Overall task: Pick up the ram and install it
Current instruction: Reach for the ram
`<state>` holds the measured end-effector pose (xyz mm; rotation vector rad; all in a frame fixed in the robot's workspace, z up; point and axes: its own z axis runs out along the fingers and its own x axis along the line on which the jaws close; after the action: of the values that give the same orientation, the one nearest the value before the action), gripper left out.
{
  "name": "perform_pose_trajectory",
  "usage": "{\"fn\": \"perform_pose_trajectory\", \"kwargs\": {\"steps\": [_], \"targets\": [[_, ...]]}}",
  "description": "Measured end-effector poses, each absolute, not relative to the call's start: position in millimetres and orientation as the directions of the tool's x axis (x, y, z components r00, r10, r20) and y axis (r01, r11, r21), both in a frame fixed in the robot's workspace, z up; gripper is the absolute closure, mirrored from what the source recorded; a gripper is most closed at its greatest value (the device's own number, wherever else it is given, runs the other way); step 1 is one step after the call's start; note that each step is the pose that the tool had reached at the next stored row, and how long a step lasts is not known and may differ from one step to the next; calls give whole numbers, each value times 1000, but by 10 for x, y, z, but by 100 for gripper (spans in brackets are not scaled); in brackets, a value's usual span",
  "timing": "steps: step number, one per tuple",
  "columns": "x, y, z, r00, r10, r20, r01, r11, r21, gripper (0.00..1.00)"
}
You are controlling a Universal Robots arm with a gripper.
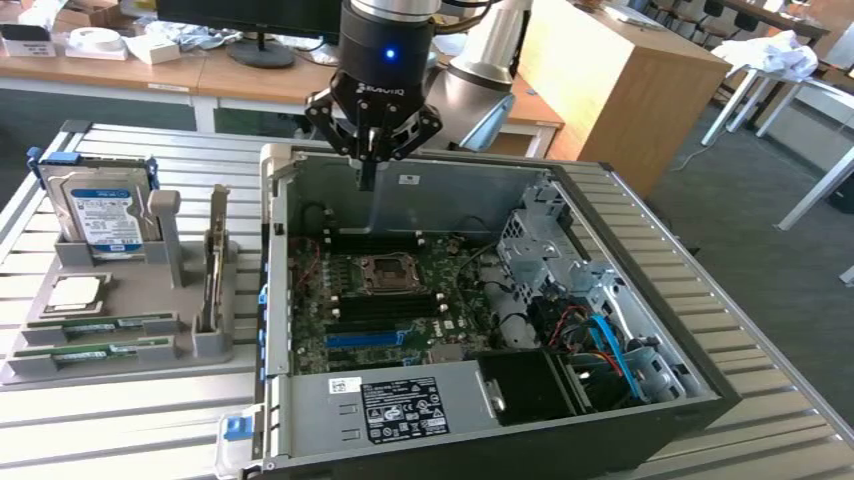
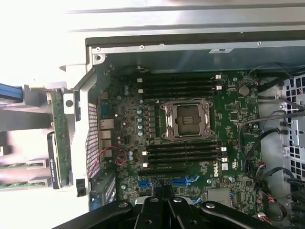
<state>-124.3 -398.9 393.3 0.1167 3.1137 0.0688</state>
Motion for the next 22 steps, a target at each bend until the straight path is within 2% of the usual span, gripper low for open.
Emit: {"fn": "perform_pose_trajectory", "kwargs": {"steps": [22], "targets": [[-1545, -3984, 3932, -997, 75, -23, 74, 996, 45, 90]]}}
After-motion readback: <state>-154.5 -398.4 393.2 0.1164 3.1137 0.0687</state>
